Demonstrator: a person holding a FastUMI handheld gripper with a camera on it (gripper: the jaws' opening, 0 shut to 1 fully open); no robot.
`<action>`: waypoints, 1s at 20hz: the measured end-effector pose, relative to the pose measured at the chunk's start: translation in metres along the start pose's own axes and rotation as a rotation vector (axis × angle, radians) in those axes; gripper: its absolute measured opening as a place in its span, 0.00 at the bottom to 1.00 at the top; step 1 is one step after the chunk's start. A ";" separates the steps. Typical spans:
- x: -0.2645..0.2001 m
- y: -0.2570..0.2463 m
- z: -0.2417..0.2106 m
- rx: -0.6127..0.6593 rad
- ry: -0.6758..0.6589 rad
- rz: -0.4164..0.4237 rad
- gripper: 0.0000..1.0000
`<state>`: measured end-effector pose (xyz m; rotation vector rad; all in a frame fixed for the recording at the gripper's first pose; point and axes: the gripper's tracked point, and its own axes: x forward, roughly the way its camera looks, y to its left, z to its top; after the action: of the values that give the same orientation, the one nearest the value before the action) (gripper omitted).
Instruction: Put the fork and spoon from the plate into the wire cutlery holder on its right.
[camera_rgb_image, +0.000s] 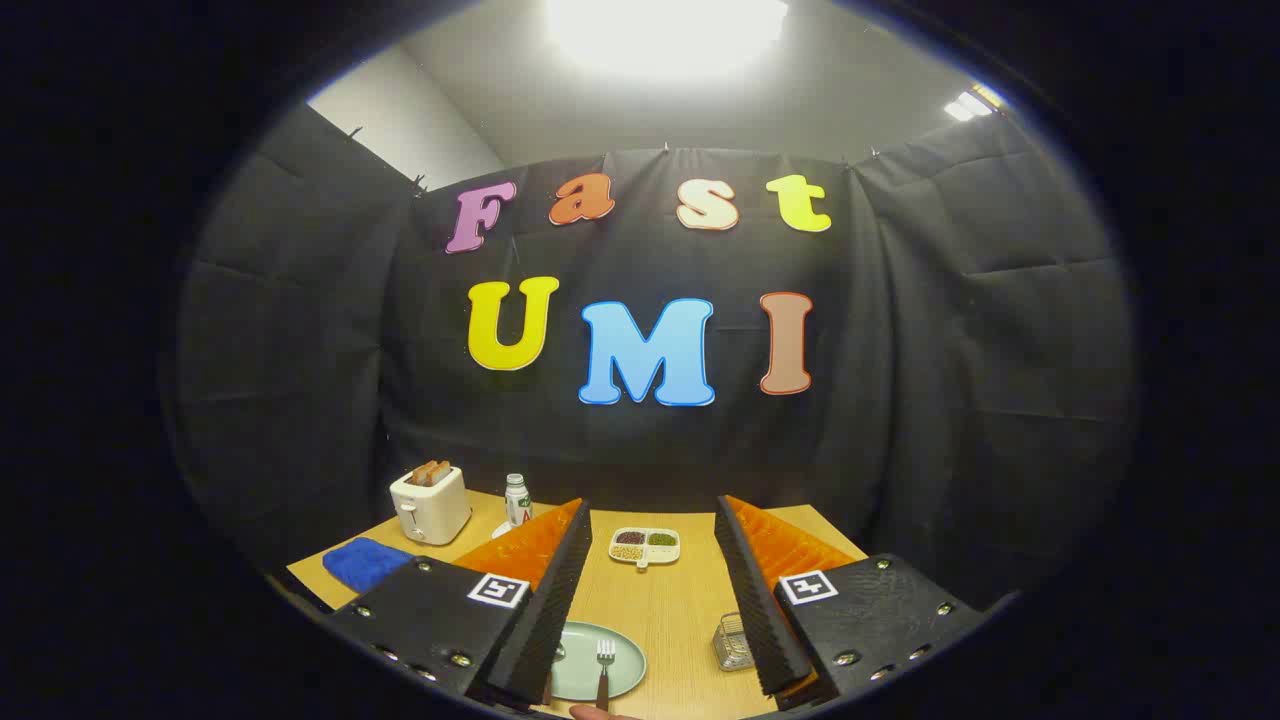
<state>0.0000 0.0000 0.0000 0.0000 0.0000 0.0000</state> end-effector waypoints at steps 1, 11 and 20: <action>0.000 0.000 0.000 0.000 -0.003 0.000 0.76; -0.001 0.002 -0.003 0.004 0.013 0.017 0.76; 0.008 0.002 -0.018 -0.017 0.044 0.022 0.76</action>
<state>0.0080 0.0019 -0.0181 -0.0174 0.0439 0.0221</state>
